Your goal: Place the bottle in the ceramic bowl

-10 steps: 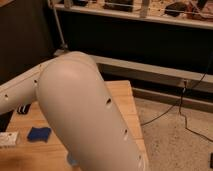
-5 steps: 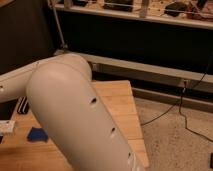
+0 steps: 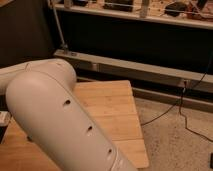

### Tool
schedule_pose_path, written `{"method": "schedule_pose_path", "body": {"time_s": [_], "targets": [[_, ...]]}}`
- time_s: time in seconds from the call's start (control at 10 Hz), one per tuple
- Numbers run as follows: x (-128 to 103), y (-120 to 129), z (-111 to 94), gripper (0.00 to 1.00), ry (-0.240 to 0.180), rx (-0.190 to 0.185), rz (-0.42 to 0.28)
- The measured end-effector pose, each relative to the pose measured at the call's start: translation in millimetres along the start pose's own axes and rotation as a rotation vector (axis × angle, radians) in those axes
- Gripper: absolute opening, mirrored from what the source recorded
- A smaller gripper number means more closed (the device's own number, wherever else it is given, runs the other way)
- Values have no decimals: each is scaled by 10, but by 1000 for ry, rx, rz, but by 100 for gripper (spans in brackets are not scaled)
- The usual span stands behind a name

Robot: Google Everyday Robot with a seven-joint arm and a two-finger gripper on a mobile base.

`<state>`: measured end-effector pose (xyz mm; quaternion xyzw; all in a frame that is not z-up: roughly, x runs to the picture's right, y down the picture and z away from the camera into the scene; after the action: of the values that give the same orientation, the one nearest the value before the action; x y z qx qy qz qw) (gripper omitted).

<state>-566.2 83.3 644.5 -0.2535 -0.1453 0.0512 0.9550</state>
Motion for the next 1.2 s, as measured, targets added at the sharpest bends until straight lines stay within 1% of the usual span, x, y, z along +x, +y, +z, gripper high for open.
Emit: {"method": "schedule_pose_path", "body": {"time_s": [0.1, 0.2, 0.3, 0.5, 0.6, 0.7, 0.8, 1.0, 1.2], "targets": [[-58, -219, -13, 0, -17, -6, 30], [-87, -359, -42, 0, -30, -14, 46], [-100, -585, -93, 0, -43, -19, 64], [-39, -992, -184, 0, -54, -27, 87], [28, -1183, -232, 0, -56, -33, 95], [90, -1295, -252, 0, -52, -38, 98], [213, -1447, -286, 0, -41, -46, 96], [456, -1653, -367, 0, -18, -55, 76], [639, -1774, -425, 0, 1, -64, 56]]}}
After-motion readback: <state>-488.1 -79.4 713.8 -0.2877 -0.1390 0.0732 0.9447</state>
